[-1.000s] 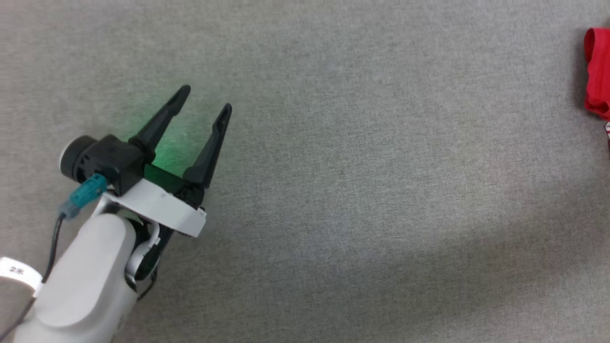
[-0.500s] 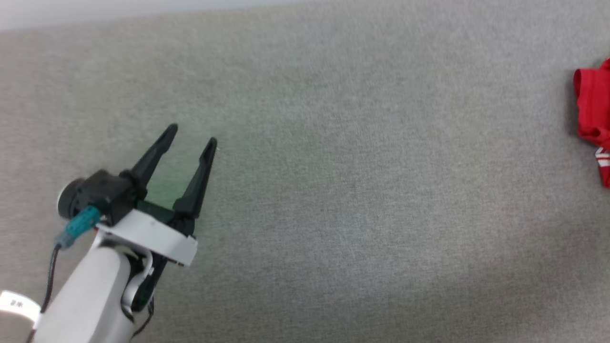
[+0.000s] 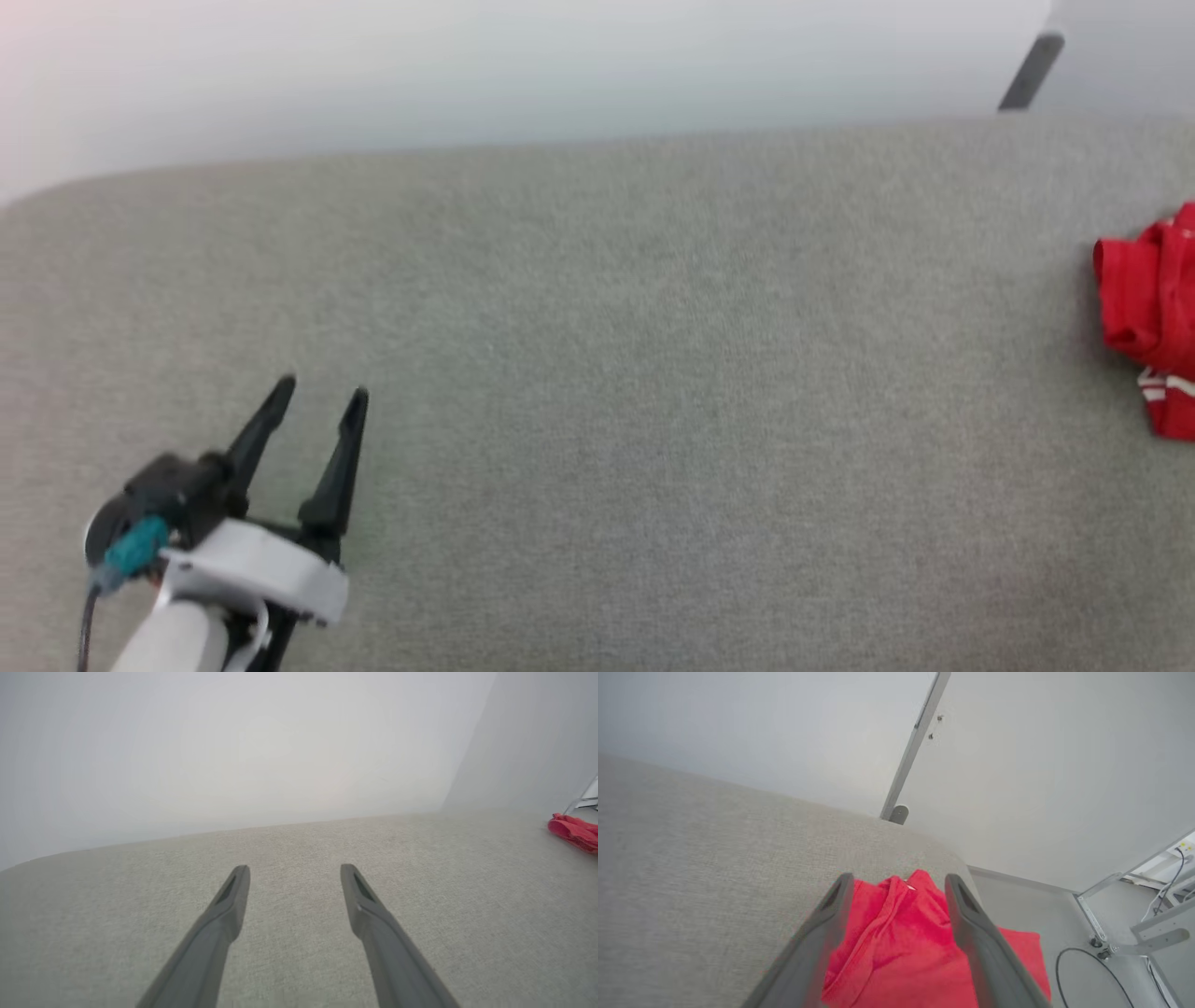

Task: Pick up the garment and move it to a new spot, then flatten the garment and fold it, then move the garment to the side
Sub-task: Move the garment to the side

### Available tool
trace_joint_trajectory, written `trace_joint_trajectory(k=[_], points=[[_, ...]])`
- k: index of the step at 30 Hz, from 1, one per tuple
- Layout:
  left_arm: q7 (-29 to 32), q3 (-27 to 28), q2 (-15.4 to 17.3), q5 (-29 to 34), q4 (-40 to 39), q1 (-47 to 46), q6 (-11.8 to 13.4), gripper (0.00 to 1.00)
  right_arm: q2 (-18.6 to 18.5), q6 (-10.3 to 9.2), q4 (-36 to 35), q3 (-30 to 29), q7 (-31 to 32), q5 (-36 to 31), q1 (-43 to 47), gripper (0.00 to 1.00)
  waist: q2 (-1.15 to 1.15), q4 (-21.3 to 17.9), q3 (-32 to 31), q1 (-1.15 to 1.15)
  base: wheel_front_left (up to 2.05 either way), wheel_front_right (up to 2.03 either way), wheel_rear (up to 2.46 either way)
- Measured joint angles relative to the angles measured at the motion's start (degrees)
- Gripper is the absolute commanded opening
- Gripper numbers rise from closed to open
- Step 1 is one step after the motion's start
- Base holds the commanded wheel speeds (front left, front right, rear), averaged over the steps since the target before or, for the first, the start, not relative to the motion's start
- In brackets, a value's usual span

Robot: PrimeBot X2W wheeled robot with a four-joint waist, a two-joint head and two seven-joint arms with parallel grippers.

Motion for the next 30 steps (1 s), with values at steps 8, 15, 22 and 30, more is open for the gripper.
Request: trace_joint_trajectory(k=[8, 15, 22, 30], points=[[0.00, 4.10, -0.64, 0.26, -0.47, 6.70, 0.91, 1.00, 2.97, -0.01, -13.06, -1.21, -0.13, 2.57, 10.06, 1.00, 0.00, 1.67, -5.70, 0.00, 0.00, 0.00, 0.00], [0.00, 6.86, -0.81, 0.77, -2.36, 11.73, 2.29, 1.00, 5.88, -0.01, -21.63, -2.83, -0.13, 3.12, 17.91, 1.00, 0.00, 2.86, -9.54, 0.00, 0.00, 0.00, 0.00], [0.00, 9.51, -1.75, 1.24, -3.77, 14.80, 2.64, 1.00, 8.80, -0.01, -28.49, -5.48, -0.13, 1.69, 25.48, 1.00, 0.00, 3.68, -11.65, 0.00, 0.00, 0.00, 0.00], [0.01, 11.99, -2.94, 2.45, -4.08, 16.77, 1.70, 1.00, 11.63, -0.01, -34.50, -8.99, -0.14, 0.25, 33.49, 1.00, 0.00, 4.11, -13.16, 0.00, 0.00, 0.00, 0.00]])
